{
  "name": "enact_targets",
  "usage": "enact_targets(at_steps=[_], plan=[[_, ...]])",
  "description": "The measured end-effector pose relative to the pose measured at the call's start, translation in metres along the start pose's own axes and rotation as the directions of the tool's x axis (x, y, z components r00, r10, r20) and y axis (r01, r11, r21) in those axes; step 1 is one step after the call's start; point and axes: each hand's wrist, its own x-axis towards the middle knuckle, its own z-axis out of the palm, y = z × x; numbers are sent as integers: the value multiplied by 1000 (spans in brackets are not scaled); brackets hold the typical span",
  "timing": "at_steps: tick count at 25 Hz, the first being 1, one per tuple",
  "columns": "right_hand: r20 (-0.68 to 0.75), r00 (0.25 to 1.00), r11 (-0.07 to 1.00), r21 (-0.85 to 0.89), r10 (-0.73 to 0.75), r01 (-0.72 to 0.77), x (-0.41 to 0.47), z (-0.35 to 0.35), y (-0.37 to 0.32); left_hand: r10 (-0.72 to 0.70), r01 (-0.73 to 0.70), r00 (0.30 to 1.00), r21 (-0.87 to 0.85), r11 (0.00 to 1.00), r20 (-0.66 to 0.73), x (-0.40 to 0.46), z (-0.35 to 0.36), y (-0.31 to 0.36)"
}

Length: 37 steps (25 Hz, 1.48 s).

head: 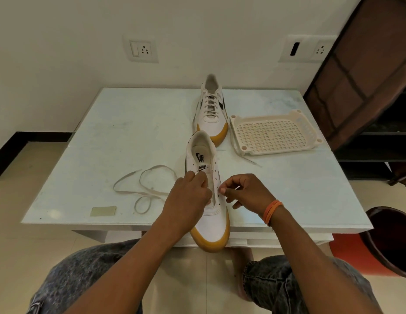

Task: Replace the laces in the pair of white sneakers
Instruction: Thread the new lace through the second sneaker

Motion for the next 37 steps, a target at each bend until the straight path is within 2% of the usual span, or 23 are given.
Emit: enact_targets(at_steps=[2,5,6,8,12,16,20,23,27,29,31,33,35,37], plan=[[25,999,998,-50,-34,36,-9,2,1,-21,19,1000,-80,997,-23,1,-4,9],[11,999,998,-48,-37,37,-16,-1,2,-136,156,987,-330,931,84,-2,-5,16],[12,1000,998,-51,-27,28,-18,-1,2,-144,174,983,-330,928,113,-3,-3,15],[24,1000,998,-63,-3,4,-20,0,2,-149,182,976,-221,958,158,-4,-1,11],[41,999,996,-91,13,-9,-21,3,1,-39,33,990,50,998,138,-9,2,16],[35,999,997,-80,20,-17,-21,5,3,-49,20,987,183,983,152,-1,3,22],[26,1000,997,-82,15,-13,-20,8,3,-103,73,983,192,979,151,-1,1,28],[15,1000,995,-98,23,-21,-18,9,5,-112,98,983,103,990,142,3,4,25],[24,999,992,-123,29,-26,-18,9,6,-79,126,970,-196,973,231,14,10,2],[31,999,992,-124,29,-25,-17,8,6,-117,208,963,-399,893,241,15,10,-3],[40,999,995,-96,32,-28,-15,6,6,-193,291,953,-529,797,234,14,10,-2],[43,998,996,-77,42,-39,-15,6,6,-256,348,937,-613,709,236,12,10,-1],[51,997,997,-61,54,-50,-14,5,6,-263,405,914,-680,611,309,12,7,-3],[59,997,997,-54,53,-50,-14,5,6,-228,418,907,-695,586,353,12,7,-8]])
